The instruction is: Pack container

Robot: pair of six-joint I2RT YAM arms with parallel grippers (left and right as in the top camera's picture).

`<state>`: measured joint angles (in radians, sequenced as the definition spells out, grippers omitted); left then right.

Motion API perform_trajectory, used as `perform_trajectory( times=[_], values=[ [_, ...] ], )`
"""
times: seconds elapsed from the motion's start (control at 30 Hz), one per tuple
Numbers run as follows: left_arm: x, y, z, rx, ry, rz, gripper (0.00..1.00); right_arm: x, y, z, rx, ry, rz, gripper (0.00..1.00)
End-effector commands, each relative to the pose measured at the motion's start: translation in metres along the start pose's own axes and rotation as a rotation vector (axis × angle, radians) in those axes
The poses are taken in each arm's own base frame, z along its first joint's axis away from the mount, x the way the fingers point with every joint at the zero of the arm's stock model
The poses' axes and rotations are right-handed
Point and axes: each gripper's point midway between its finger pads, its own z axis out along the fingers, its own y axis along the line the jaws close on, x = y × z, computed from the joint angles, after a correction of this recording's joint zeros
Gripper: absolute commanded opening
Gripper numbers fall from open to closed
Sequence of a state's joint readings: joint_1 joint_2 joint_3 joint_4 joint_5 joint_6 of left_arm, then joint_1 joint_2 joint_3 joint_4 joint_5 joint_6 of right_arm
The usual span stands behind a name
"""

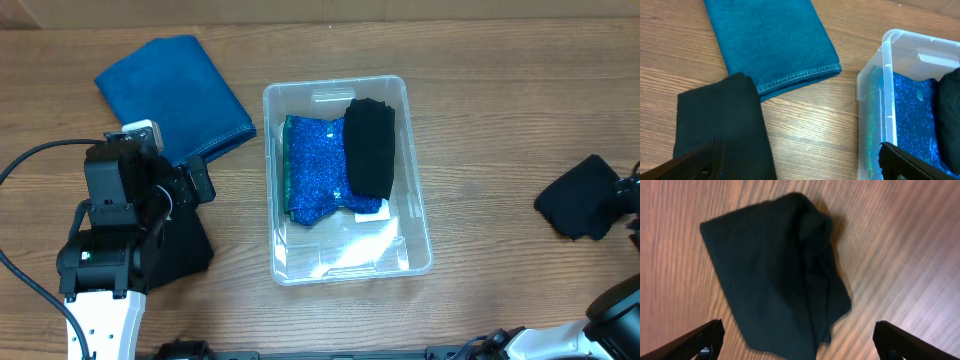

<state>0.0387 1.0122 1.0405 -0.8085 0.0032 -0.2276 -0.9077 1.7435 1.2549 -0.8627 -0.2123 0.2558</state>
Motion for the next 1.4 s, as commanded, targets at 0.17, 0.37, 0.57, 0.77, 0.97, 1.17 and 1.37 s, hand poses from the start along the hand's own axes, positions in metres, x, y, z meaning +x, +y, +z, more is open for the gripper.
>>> perform_trajectory(
  times=[0.17, 0.37, 0.57, 0.77, 0.97, 1.17, 1.37],
  values=[
    [-0.010, -0.002, -0.006, -0.003, -0.027, 0.030, 1.00, 0.008, -0.008, 0.033, -0.016, 0.000, -0.080, 1.00],
    [-0.010, -0.002, -0.006, -0.003, -0.027, 0.030, 1.00, 0.016, -0.015, 0.067, -0.018, 0.070, -0.066, 1.00],
    [-0.011, -0.002, -0.006, -0.002, -0.031, 0.030, 1.00, 0.041, 0.010, 0.090, -0.170, 0.189, -0.085, 0.93],
    [-0.011, -0.002, -0.006, -0.003, -0.032, 0.030, 1.00, 0.054, 0.023, 0.096, -0.177, 0.231, -0.115, 0.39],
    [-0.011, -0.002, -0.006, -0.002, -0.032, 0.030, 1.00, 0.048, 0.076, 0.061, -0.416, 0.225, -0.192, 0.04],
    [-0.011, -0.002, -0.006, -0.003, -0.032, 0.030, 1.00, 0.058, 0.174, -0.057, -0.550, 0.150, -0.510, 0.04],
    [-0.011, -0.002, -0.006, -0.002, -0.032, 0.030, 1.00, 0.170, 0.258, -0.161, -0.709, 0.187, -0.878, 0.04]
  ],
)
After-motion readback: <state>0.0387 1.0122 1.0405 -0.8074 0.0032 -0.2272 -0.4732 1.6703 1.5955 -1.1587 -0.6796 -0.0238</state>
